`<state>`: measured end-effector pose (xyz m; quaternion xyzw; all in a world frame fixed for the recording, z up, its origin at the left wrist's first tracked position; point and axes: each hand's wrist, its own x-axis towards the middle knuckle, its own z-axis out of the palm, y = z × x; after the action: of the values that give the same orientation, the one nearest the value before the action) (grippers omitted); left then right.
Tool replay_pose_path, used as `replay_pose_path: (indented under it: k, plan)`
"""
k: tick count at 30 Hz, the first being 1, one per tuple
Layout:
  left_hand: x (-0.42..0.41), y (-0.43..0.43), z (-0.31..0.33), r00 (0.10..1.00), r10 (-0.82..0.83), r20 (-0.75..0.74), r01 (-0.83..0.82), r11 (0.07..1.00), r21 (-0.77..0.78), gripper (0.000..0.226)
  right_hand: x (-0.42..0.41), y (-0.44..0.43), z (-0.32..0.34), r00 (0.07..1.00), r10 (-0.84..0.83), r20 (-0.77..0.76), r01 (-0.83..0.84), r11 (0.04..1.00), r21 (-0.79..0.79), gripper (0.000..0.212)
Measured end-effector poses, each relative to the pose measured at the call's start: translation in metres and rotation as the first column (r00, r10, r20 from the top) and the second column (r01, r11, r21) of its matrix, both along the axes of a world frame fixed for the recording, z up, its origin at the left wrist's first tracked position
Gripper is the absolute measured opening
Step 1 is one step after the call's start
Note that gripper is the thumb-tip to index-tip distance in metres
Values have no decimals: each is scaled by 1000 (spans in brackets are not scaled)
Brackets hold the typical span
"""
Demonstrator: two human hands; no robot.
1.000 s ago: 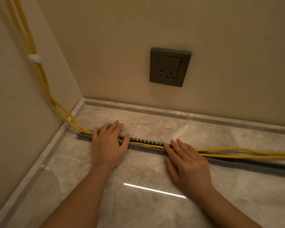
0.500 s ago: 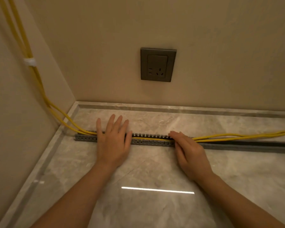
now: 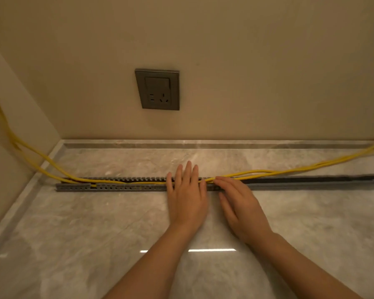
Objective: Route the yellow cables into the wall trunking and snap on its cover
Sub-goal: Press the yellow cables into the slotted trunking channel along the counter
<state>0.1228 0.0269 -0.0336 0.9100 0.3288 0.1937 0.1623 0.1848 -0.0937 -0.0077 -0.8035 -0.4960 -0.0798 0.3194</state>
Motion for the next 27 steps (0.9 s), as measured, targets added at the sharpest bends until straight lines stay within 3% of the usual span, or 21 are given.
replay_pose_path:
  k: [6, 15, 20, 27]
  plan:
    - [5, 0, -2, 990, 51, -134, -39, 995, 93, 47, 59, -50, -4, 979, -97, 179, 105, 994, -37, 34]
    - [6, -2, 2, 987, 90, -136, -78, 993, 92, 53, 110, -57, -15, 943, -268, 198, 317, 905, -285, 58]
    - [6, -4, 5, 989, 88, -120, -78, 993, 86, 63, 114, -57, -19, 946, -244, 213, 299, 910, -286, 52]
    - [6, -2, 4, 990, 91, -108, -81, 993, 87, 62, 117, -56, -20, 951, -235, 199, 273, 943, -192, 38]
